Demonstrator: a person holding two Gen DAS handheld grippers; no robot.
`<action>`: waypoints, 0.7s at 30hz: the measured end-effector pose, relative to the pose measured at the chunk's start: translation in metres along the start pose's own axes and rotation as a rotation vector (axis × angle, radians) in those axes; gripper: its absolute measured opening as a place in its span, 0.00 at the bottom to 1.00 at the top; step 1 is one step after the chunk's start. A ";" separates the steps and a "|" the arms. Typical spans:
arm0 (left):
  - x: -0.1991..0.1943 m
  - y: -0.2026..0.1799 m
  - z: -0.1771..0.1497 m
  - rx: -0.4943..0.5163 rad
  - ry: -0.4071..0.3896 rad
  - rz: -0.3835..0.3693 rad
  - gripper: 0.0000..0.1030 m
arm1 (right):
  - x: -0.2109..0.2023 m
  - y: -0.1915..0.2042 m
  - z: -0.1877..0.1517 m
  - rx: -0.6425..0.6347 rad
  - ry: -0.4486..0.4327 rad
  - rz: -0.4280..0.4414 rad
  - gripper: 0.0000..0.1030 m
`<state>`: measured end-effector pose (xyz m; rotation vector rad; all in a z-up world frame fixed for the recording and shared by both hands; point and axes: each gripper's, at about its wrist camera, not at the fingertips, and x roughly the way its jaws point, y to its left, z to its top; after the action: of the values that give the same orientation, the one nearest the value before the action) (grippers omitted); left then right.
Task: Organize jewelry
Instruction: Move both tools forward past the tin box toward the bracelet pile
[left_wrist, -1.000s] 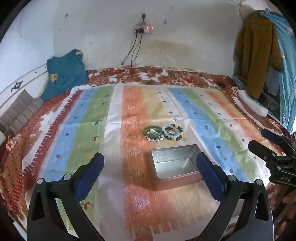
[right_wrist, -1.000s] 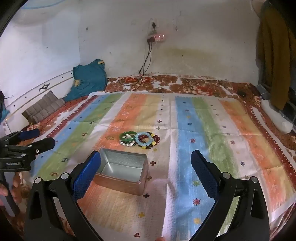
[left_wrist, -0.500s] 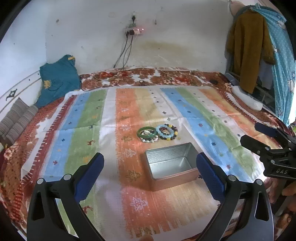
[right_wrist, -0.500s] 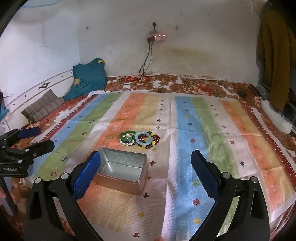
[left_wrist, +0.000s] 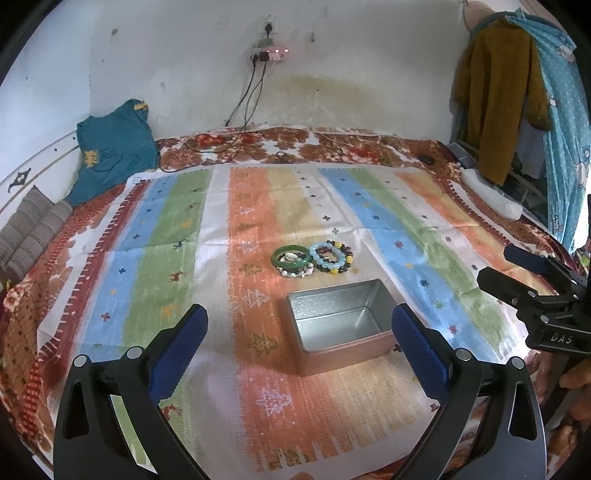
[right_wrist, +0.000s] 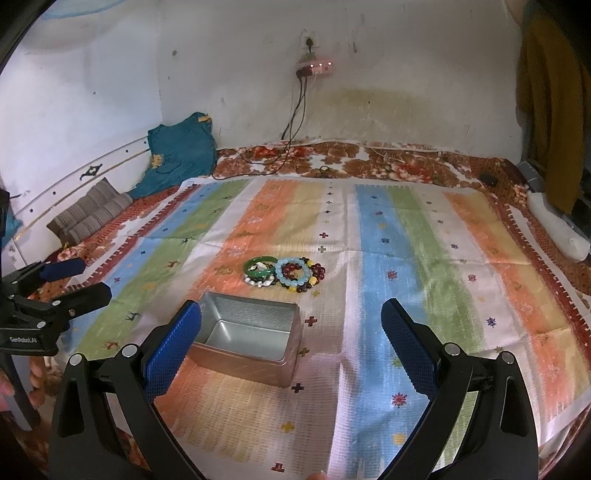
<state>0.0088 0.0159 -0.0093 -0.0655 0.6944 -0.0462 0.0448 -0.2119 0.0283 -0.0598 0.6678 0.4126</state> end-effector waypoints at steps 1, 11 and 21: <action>0.000 0.000 0.000 -0.001 0.001 0.001 0.95 | 0.001 0.000 0.001 0.000 0.002 0.001 0.96; 0.014 0.010 0.003 -0.037 0.044 0.029 0.95 | 0.011 -0.003 0.003 0.015 0.045 0.013 0.96; 0.028 0.008 0.013 -0.011 0.045 0.069 0.95 | 0.027 -0.004 0.010 0.018 0.091 0.003 0.96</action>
<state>0.0384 0.0222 -0.0181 -0.0514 0.7410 0.0229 0.0716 -0.2046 0.0197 -0.0605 0.7610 0.4081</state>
